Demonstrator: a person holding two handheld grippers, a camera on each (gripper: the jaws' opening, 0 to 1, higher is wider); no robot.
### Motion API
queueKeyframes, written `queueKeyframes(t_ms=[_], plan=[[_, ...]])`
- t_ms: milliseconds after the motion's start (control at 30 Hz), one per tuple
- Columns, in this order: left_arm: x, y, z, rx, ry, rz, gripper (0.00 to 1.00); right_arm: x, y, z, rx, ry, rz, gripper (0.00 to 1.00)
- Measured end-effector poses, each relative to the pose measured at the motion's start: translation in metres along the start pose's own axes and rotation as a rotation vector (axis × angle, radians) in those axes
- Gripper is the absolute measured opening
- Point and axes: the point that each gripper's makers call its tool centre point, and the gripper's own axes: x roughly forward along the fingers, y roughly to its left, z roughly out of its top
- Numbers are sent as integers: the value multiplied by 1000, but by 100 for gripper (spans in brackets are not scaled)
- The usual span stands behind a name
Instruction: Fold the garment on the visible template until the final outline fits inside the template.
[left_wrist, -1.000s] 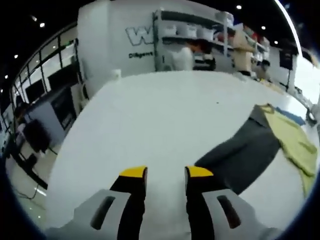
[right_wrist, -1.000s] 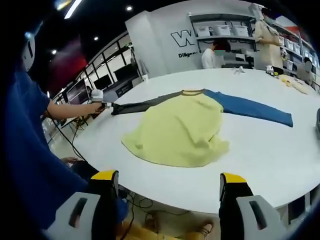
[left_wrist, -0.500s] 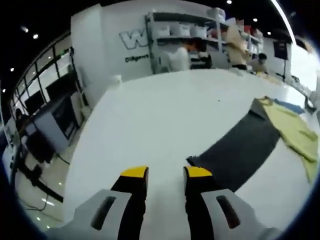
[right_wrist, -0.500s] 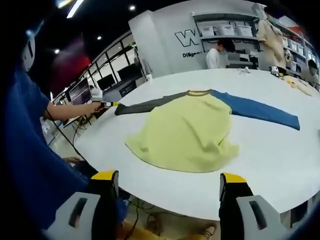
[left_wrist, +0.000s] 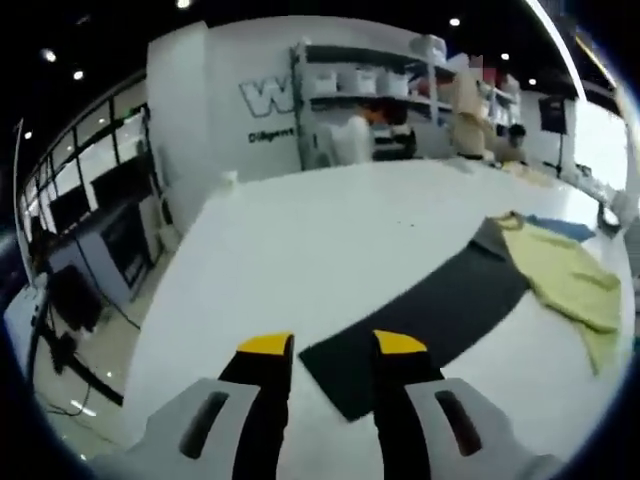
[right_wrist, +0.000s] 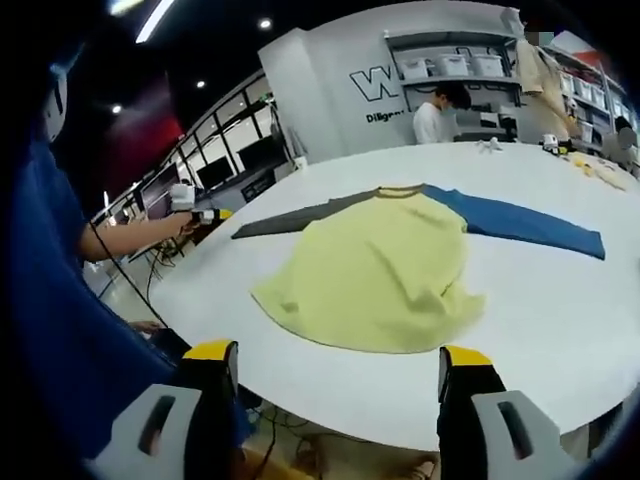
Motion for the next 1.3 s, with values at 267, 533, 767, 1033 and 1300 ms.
queueKeyframes(t_ms=[267, 533, 767, 1033, 1300], plan=[[-38, -98, -20, 48, 34, -153, 40, -3, -17, -1, -20, -13, 27, 79], [-73, -208, -36, 29, 48, -329, 42, -6, -45, -1, -38, -26, 71, 78], [-88, -276, -63, -3, 104, -422, 36, -10, -59, -5, -47, -32, 102, 75], [-82, -325, -82, -28, 183, -477, 33, -10, -68, -8, -47, -42, 134, 74], [-68, -340, -90, -104, 249, -432, 33, -19, -77, -15, -37, -40, 148, 74]])
